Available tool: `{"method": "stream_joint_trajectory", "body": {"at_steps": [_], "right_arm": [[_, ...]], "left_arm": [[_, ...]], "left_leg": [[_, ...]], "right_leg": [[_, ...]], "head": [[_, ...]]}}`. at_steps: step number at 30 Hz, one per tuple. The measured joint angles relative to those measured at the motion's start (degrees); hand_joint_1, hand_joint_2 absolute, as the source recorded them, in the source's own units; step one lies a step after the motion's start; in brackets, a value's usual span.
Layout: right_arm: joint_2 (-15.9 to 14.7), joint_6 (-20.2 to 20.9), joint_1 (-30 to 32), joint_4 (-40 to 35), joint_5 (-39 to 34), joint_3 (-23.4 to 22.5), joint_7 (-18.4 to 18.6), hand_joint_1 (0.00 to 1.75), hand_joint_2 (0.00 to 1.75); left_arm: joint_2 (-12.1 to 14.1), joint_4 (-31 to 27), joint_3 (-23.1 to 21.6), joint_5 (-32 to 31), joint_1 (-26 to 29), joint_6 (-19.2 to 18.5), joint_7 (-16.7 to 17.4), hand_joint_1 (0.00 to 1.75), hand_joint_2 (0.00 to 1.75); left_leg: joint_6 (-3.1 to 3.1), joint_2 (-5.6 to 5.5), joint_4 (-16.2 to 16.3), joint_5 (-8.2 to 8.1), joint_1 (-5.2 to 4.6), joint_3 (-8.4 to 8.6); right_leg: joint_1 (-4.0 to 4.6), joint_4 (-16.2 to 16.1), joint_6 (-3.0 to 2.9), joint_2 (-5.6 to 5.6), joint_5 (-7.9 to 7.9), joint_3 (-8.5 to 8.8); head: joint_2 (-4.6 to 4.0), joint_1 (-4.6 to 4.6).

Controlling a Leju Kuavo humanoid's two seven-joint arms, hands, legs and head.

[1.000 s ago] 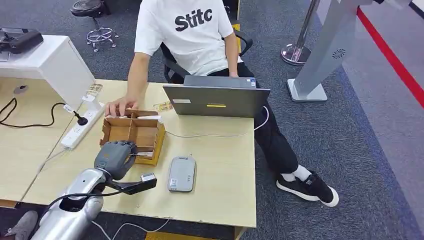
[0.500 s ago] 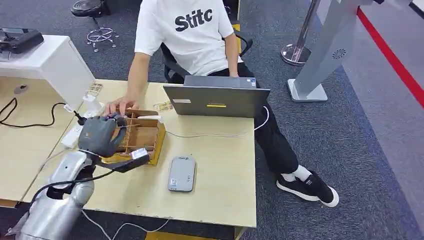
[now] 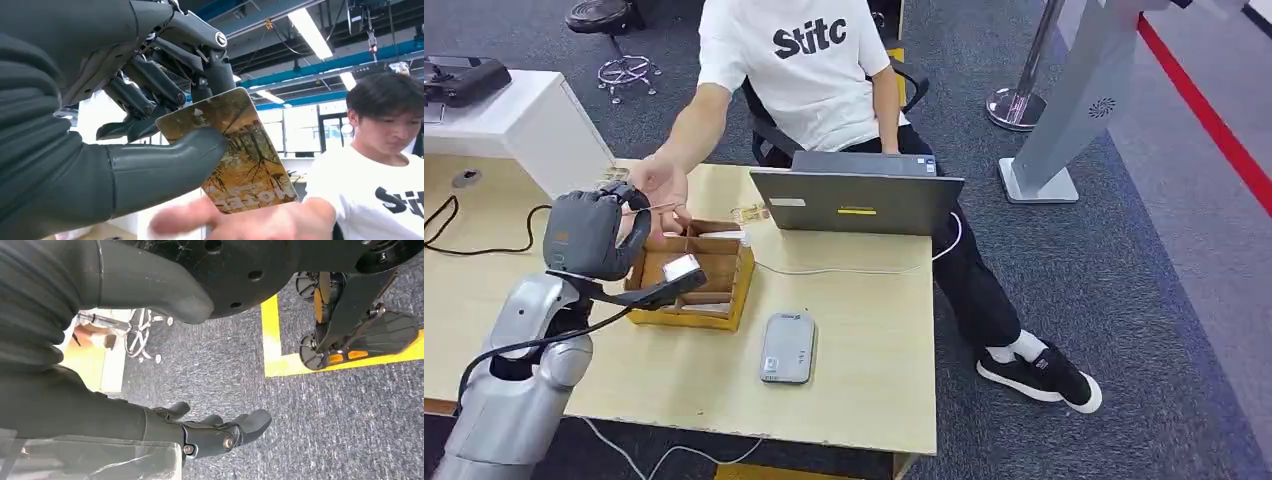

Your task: Pass the card to the sensor for recognition and then transmit it.

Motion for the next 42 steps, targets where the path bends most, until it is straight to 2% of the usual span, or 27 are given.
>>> {"method": "stream_joint_trajectory", "body": {"at_steps": [8,9,10,21,23,24,25,27,29,31,32,33,34,35,36,37,39,42], "right_arm": [[0.0,0.0,0.0,0.0,0.0,0.1,0.2,0.0,1.75],[0.0,0.0,0.0,0.0,0.0,0.1,0.2,0.0,1.75],[0.0,0.0,0.0,0.0,0.0,0.1,0.2,0.0,1.75],[0.0,0.1,0.0,0.0,-1.4,0.1,-0.1,0.0,1.75],[0.0,0.0,0.0,0.0,-1.8,0.0,-0.1,0.0,1.75],[0.0,-0.1,0.0,0.0,-2.0,0.0,-0.1,0.0,1.75],[0.0,-0.4,0.0,0.0,-2.5,0.0,-0.2,0.0,1.75],[0.0,-1.2,0.0,0.0,-3.7,-0.1,-0.8,0.0,1.75],[0.0,-2.1,0.1,0.0,-5.1,-0.4,-1.5,0.0,1.75],[0.0,-3.0,0.4,0.1,-6.9,-1.0,-2.6,0.0,1.75],[0.0,-3.4,0.6,0.1,-8.0,-1.6,-3.3,0.0,1.75],[0.0,-3.8,0.8,0.2,-9.2,-2.0,-4.2,0.0,1.75],[0.0,-4.0,1.0,0.3,-10.0,-2.4,-5.0,0.0,1.75],[0.1,-4.3,1.0,0.4,-10.8,-2.9,-5.9,0.0,1.75],[0.3,-4.3,1.0,0.5,-11.2,-3.1,-6.5,0.0,1.75],[0.4,-4.4,1.1,0.5,-11.5,-3.2,-6.9,0.0,1.75],[0.5,-4.6,1.1,0.6,-12.0,-3.3,-7.1,0.0,1.75],[0.7,-4.7,1.0,0.7,-12.2,-3.4,-7.3,0.0,1.75]], "left_arm": [[0.0,0.0,0.3,-0.1,0.2,0.1,0.0,1.75,1.75],[0.0,0.0,0.3,-0.1,0.2,0.1,0.0,1.55,1.75],[0.0,0.0,0.4,-0.1,0.2,0.1,0.1,0.0,1.75],[-0.6,0.0,1.8,1.5,3.2,2.8,0.1,0.0,1.75],[-0.9,-0.4,2.5,3.4,4.2,5.7,-0.9,0.0,1.75],[-1.4,-1.1,3.1,6.2,5.3,7.7,-2.4,0.0,1.75],[-2.4,-2.4,4.1,12.0,6.7,9.3,-5.3,0.0,1.75],[-5.0,-6.6,6.6,28.2,11.1,9.8,-12.7,0.0,1.75],[-8.1,-11.8,9.1,41.6,17.2,9.4,-20.5,0.0,1.75],[-11.3,-17.3,12.7,55.5,23.9,6.7,-28.8,0.0,1.75],[-13.9,-19.9,15.7,62.7,27.0,3.3,-32.4,0.0,1.75],[-16.5,-21.3,19.3,68.3,29.4,-1.2,-34.4,0.0,1.75],[-19.3,-22.0,23.8,73.2,30.8,-6.4,-34.9,0.0,1.75],[-22.5,-21.8,29.8,78.7,31.8,-11.4,-33.9,0.0,1.75],[-24.1,-21.0,34.9,82.9,32.2,-14.8,-33.4,0.0,1.75],[-26.0,-19.0,40.7,85.2,32.2,-18.6,-33.8,0.0,1.75],[-28.9,-16.5,49.0,85.2,32.2,-22.9,-34.5,0.0,1.75],[-31.8,-14.2,56.6,84.9,32.2,-22.8,-33.9,0.0,1.75]], "left_leg": [[0.0,0.0,0.0,0.0,0.0,0.0],[0.0,0.0,0.0,0.0,0.0,0.0],[0.0,0.0,0.0,0.0,0.0,0.0],[0.0,0.0,0.0,-0.01,0.0,-0.04],[0.0,0.02,0.0,-0.01,0.0,-0.03],[0.0,0.04,0.0,-0.01,0.0,-0.03],[0.0,0.05,0.0,-0.01,-0.01,-0.02],[0.02,0.06,0.0,-0.03,-0.03,-0.05],[0.07,0.22,0.0,-0.15,-0.03,-0.05],[0.04,0.29,0.0,-0.29,-0.05,-0.07],[0.09,0.32,0.0,-0.33,-0.05,-0.05],[0.14,0.28,0.0,-0.36,-0.06,-0.07],[0.15,0.17,0.0,-0.37,-0.06,-0.1],[0.14,0.13,0.0,-0.38,-0.05,-0.1],[0.11,0.17,0.0,-0.39,-0.04,-0.07],[0.11,0.2,0.0,-0.39,-0.04,-0.06],[0.09,0.18,0.0,-0.37,0.0,-0.02],[0.07,0.08,0.0,-0.35,0.02,-0.03]], "right_leg": [[0.0,0.0,0.0,0.0,0.0,0.0],[0.0,0.0,0.0,0.0,0.0,0.0],[0.0,0.0,0.0,0.0,0.0,0.0],[0.0,0.0,0.01,0.0,-0.01,-0.02],[0.0,0.0,0.0,0.02,-0.01,-0.01],[0.0,0.0,0.0,0.03,-0.01,-0.01],[-0.01,0.0,0.01,0.05,-0.01,-0.01],[-0.02,0.0,0.02,0.09,-0.02,0.0],[-0.02,0.0,0.03,0.28,-0.04,-0.04],[-0.04,-0.1,0.05,0.31,-0.1,-0.06],[-0.04,-0.1,0.06,0.31,-0.16,-0.07],[-0.04,-0.1,0.15,0.28,-0.24,-0.07],[-0.04,-0.1,0.14,0.23,-0.28,-0.06],[-0.03,-0.1,0.13,0.19,-0.31,-0.07],[-0.03,-0.1,0.1,0.24,-0.33,-0.08],[-0.03,-0.1,0.09,0.24,-0.32,-0.09],[0.01,-0.1,0.08,0.24,-0.32,-0.16],[0.02,0.0,0.07,0.13,-0.32,-0.12]], "head": [[0.0,0.0],[0.0,0.02],[0.0,0.0],[0.0,0.02],[0.0,0.0],[0.0,0.0],[0.0,0.0],[0.0,0.02],[0.0,0.02],[0.0,0.0],[0.0,-0.02],[0.0,0.02],[0.0,0.0],[0.0,0.13],[0.0,0.15],[0.0,0.02],[0.0,-0.07],[0.0,-0.05]]}}
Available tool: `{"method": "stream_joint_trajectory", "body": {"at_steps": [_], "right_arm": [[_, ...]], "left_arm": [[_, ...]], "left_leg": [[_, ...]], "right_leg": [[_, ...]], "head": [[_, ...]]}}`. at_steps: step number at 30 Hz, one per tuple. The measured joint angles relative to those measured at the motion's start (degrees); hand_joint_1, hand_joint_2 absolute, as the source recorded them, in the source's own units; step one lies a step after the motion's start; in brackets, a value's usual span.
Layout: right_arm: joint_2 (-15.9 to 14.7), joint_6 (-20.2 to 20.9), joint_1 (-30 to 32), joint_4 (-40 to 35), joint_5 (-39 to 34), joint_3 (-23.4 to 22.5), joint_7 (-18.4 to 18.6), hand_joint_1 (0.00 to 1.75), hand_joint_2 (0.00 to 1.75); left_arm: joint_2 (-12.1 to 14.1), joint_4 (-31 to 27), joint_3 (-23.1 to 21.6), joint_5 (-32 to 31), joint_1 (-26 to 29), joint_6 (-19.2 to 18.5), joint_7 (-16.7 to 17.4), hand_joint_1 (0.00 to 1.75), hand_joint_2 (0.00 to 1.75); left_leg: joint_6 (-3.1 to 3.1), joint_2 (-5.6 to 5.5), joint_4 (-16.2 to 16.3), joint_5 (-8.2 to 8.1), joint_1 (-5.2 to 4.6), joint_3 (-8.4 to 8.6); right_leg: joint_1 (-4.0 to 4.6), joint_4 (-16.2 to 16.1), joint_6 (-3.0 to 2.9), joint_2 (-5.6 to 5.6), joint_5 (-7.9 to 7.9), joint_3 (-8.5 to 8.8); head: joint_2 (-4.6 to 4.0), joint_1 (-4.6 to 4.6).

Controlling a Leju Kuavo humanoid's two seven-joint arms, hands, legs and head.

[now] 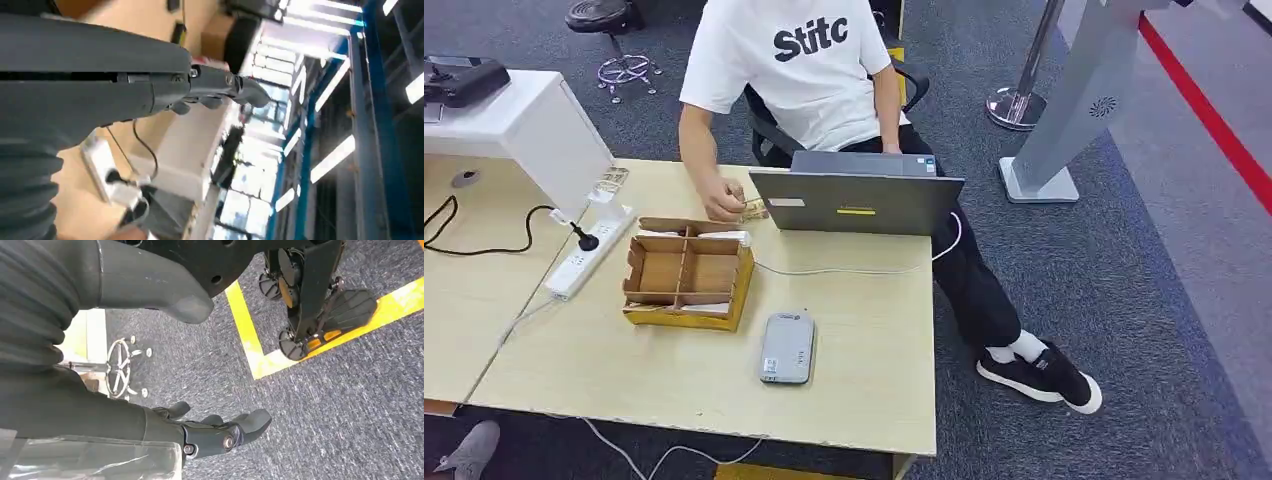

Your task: Pass the card to the sensor for recognition and then transmit it.

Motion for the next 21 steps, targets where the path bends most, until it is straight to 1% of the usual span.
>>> {"method": "stream_joint_trajectory", "body": {"at_steps": [1,3,4,5,6,7,8,9,10,11,12,13,14,16,18,21], "right_arm": [[0.0,0.0,0.0,0.1,-0.1,0.0,0.0,0.0,1.75],[0.1,-0.3,0.0,0.1,-0.4,0.0,0.0,0.0,1.75],[0.2,-0.6,0.0,0.2,-0.4,0.0,0.4,0.0,1.75],[0.2,-0.8,0.0,0.2,-0.4,0.0,0.7,0.0,1.75],[0.3,-1.0,-0.1,0.2,-0.4,0.3,1.2,0.0,1.75],[0.4,-1.2,-0.1,0.2,-0.5,0.5,1.4,0.0,1.75],[0.5,-1.2,-0.1,0.2,-0.6,0.7,1.4,0.0,1.75],[0.5,-0.9,0.0,0.3,-0.7,0.8,1.4,0.0,1.75],[0.5,-0.4,0.0,0.3,-0.7,1.1,1.5,0.0,1.75],[0.5,0.4,0.0,0.3,-0.5,1.5,1.8,0.05,1.75],[0.5,1.0,0.0,0.3,-0.2,2.0,2.1,0.82,1.75],[0.5,1.5,0.0,0.3,0.3,2.5,2.6,0.82,1.75],[0.5,2.1,0.0,0.4,0.7,3.1,3.0,0.82,1.75],[0.5,2.6,0.0,0.4,1.4,4.4,3.6,0.82,1.75],[0.5,2.7,0.1,0.5,1.5,5.3,3.6,0.82,1.75],[0.5,2.8,0.2,0.7,1.4,6.3,3.7,0.82,1.75]], "left_arm": [[-0.6,0.4,1.4,1.1,-0.1,1.9,1.5,0.0,1.75],[-1.6,3.2,3.8,2.6,-0.6,7.5,4.5,0.0,1.75],[-1.8,6.6,5.6,1.7,-1.6,9.5,5.3,0.0,1.75],[-1.9,10.5,7.3,0.3,-2.9,10.2,5.4,0.0,1.75],[-1.5,17.7,10.5,-2.4,-4.4,10.6,5.0,0.0,1.75],[-0.4,25.4,13.5,-5.3,-5.5,11.6,4.4,0.0,1.75],[0.4,31.4,15.4,-7.0,-6.4,12.5,3.6,0.0,1.75],[1.6,37.9,17.8,-8.6,-7.4,13.3,3.6,0.0,1.75],[2.5,44.7,19.3,-10.2,-8.2,15.1,4.6,0.0,1.75],[3.4,50.2,20.5,-12.5,-8.8,17.9,6.3,0.09,1.75],[3.8,54.6,21.1,-15.0,-9.2,21.1,8.6,1.73,1.75],[4.4,58.9,21.4,-17.5,-9.8,24.2,11.3,1.73,1.75],[4.8,63.2,21.5,-20.0,-10.2,27.1,14.9,1.73,1.75],[5.0,70.0,21.4,-25.4,-10.8,30.6,21.4,1.73,1.75],[4.9,74.6,21.3,-27.5,-11.3,31.5,23.3,1.73,1.75],[5.1,78.9,21.3,-28.2,-11.9,31.7,24.2,1.73,1.75]], "left_leg": [[0.0,-0.02,0.0,0.0,-0.01,0.0],[0.01,-0.02,0.0,0.0,-0.05,0.03],[0.01,-0.03,0.0,0.0,-0.06,0.04],[0.03,-0.13,0.0,0.01,-0.1,0.04],[0.03,-0.16,0.0,0.01,-0.12,0.06],[0.01,-0.06,0.0,0.0,-0.08,0.1],[0.0,-0.02,0.0,-0.01,-0.07,0.12],[0.01,-0.03,0.0,-0.01,-0.08,0.14],[0.01,-0.09,0.0,0.0,-0.07,0.13],[0.01,-0.1,0.0,0.0,-0.08,0.13],[0.01,-0.11,0.0,0.0,-0.09,0.13],[0.02,-0.1,0.0,0.0,-0.1,0.12],[0.02,-0.1,0.0,0.0,-0.1,0.12],[0.02,-0.1,0.0,0.0,-0.12,0.11],[0.03,-0.09,0.0,-0.01,-0.12,0.11],[0.03,-0.09,0.0,-0.01,-0.12,0.12]], "right_leg": [[-0.01,0.0,0.0,-0.02,0.0,0.11],[-0.03,0.0,-0.01,-0.04,0.01,0.19],[-0.04,0.0,0.0,-0.05,0.01,0.24],[-0.06,0.0,0.0,-0.14,0.01,0.27],[-0.07,0.0,0.0,-0.16,0.0,0.27],[-0.04,0.0,0.0,-0.1,0.0,0.25],[-0.05,0.0,-0.02,-0.08,0.01,0.25],[-0.06,0.0,-0.01,-0.08,0.01,0.24],[-0.05,0.0,-0.01,-0.12,0.01,0.24],[-0.06,0.0,-0.01,-0.13,0.01,0.19],[-0.07,0.0,0.0,-0.14,0.01,0.2],[-0.07,0.0,0.0,-0.15,0.01,0.22],[-0.07,0.0,0.0,-0.15,0.01,0.19],[-0.09,-0.1,0.0,-0.15,0.01,0.17],[-0.09,-0.1,0.01,-0.14,0.02,0.17],[-0.08,-0.1,0.01,-0.14,0.02,0.24]], "head": [[0.0,0.02],[0.0,0.02],[0.0,0.0],[0.0,0.02],[0.0,0.11],[0.0,0.09],[0.0,0.09],[0.0,-0.02],[0.0,-0.13],[0.0,0.0],[0.0,-0.02],[0.0,-0.02],[0.0,0.0],[0.0,0.0],[0.0,0.02],[0.0,0.02]]}}
